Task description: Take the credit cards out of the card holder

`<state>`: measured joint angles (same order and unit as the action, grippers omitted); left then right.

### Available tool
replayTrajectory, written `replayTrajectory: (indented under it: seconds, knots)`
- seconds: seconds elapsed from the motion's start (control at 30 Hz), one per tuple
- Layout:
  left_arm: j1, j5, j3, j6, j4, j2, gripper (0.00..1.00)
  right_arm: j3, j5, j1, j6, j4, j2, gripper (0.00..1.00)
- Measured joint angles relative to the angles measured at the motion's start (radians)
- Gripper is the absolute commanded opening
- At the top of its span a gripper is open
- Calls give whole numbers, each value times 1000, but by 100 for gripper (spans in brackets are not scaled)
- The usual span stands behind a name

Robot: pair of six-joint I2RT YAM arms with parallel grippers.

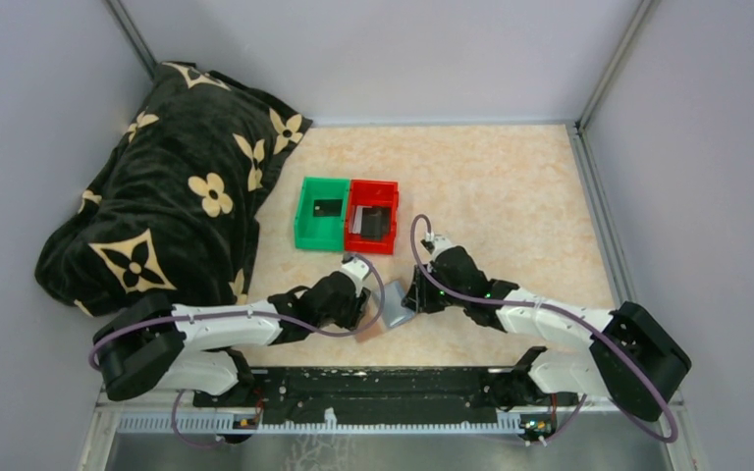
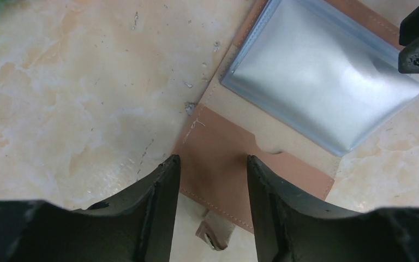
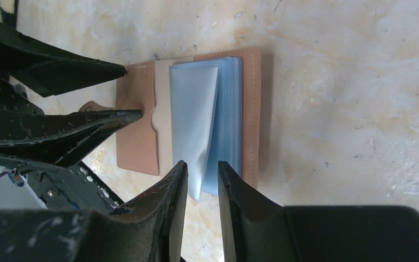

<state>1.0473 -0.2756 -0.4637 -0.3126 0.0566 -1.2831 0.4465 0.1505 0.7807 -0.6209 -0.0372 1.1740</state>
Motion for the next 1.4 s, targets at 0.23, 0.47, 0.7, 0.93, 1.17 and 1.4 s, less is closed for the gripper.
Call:
replayTrajectory:
  seconds: [0.23,0.47,0.7,0.93,1.17,1.4]
  knots:
    - [2,5,-24,-18,43,-68,73,-3,-7,11,-1,-21,36,28]
    - [5,2,-32,-29,71,-90,71,-33,1,18,-4,-63,72,28]
    - [5,0,-31,-35,128,-117,70,-34,31,23,-4,-98,84,28]
    - [5,-3,-10,-40,174,-117,69,-34,85,23,-10,-135,84,27]
    - [4,12,-2,-46,197,-116,69,-32,111,24,-11,-151,81,0]
    - [8,84,-3,-66,245,-129,71,6,53,26,15,-47,50,0]
